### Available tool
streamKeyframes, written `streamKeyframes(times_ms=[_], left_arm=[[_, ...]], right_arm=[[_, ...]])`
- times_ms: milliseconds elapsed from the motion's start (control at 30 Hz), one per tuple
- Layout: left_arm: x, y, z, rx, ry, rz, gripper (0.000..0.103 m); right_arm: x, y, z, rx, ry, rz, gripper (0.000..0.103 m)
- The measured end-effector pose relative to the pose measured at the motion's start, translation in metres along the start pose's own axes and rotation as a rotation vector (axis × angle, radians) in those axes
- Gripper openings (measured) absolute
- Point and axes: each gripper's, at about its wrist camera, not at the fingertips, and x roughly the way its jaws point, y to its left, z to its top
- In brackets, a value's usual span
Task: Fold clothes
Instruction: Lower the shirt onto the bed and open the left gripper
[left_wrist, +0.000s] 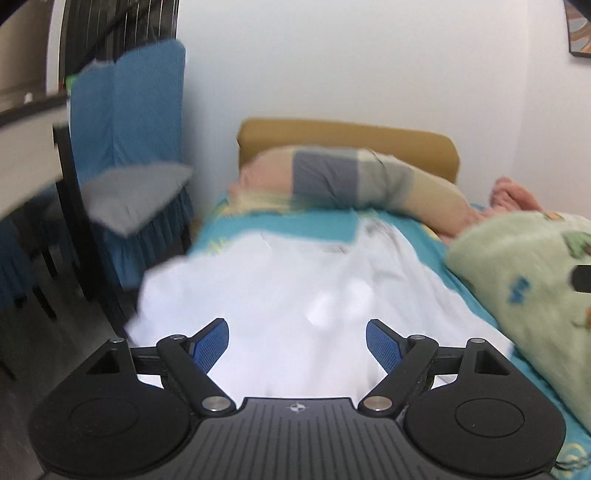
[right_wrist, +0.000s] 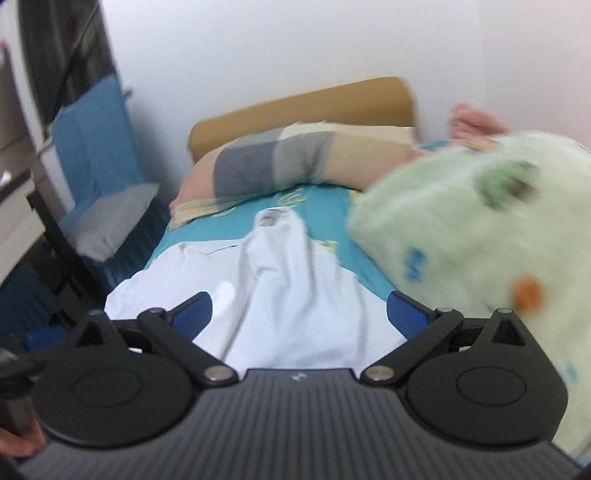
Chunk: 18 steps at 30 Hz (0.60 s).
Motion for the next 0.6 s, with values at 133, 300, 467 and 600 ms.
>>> streamKeyframes(times_ms=[133, 300, 467, 600], left_arm=[[-0.022, -0.034, -0.036, -0.002, 0.028, -0.034, 0.083], [-0.010, -0.083, -0.061, 0.007, 0.052, -0.082, 0.083], [0.043, -0.144, -0.068, 0.069, 0.056, -0.119, 0.083], [0.094, -0.196, -0.069, 0.196, 0.051, -0.158, 0.082]], right_arm=[[-0.046, -0.038, -0.038, 0.070, -0.042, 0.010, 0.103], [-0.064, -0.092, -0.065, 0.233, -0.069, 0.007, 0.103], [-0.053, -0.127, -0.064, 0.364, -0.095, 0.020, 0.103], [-0.039, -0.142, -0.070, 0.379, -0.098, -0.020, 0.103]])
